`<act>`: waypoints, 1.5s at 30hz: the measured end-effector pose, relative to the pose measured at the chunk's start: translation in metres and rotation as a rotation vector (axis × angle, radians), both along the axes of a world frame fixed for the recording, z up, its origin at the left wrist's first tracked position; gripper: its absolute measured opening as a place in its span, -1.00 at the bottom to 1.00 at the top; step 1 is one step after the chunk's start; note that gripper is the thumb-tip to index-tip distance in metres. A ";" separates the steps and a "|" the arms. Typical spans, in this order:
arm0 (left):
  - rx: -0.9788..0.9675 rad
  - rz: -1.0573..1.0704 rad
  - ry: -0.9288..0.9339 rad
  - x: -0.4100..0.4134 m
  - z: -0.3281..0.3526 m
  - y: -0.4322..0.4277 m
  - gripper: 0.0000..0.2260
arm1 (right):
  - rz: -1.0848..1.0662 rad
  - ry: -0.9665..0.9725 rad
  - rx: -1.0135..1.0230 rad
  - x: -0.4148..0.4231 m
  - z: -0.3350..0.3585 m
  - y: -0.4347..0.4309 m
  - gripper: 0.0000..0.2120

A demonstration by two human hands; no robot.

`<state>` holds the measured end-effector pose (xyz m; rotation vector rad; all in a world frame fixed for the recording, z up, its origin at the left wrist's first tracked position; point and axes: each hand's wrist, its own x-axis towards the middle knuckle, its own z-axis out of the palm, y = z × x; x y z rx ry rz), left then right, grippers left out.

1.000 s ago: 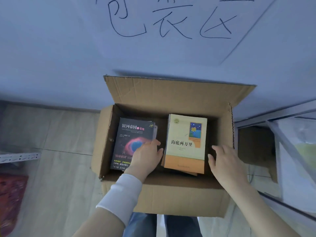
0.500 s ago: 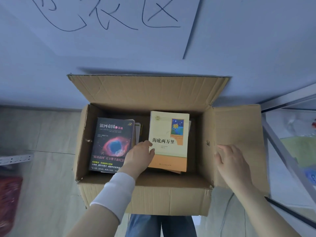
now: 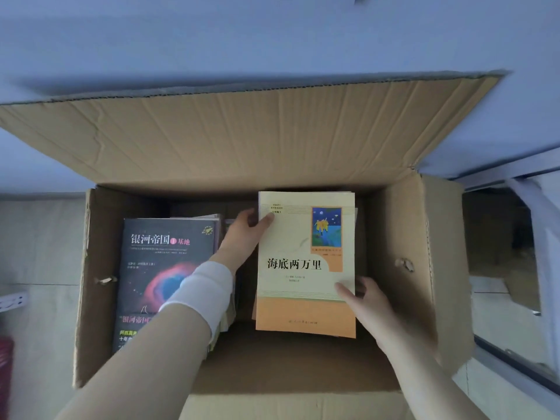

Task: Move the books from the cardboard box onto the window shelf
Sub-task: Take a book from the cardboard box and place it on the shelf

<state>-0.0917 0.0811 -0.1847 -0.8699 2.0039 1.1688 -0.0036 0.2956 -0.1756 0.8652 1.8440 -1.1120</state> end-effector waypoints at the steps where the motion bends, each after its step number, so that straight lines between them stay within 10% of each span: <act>1: 0.025 0.021 0.008 -0.004 -0.001 -0.001 -0.45 | -0.039 -0.029 -0.033 0.003 -0.002 0.000 -0.53; 12: 0.293 0.090 -0.061 -0.010 -0.009 -0.018 -0.58 | -0.200 -0.131 -0.193 0.001 -0.002 0.007 -0.89; 27: 0.481 0.159 0.093 0.042 0.116 -0.029 -0.65 | -0.092 0.044 -0.186 0.030 0.116 0.015 -0.66; 45: 0.284 0.868 0.284 0.451 0.350 -0.117 -0.94 | 0.487 0.022 -0.308 0.261 0.339 -0.088 -0.73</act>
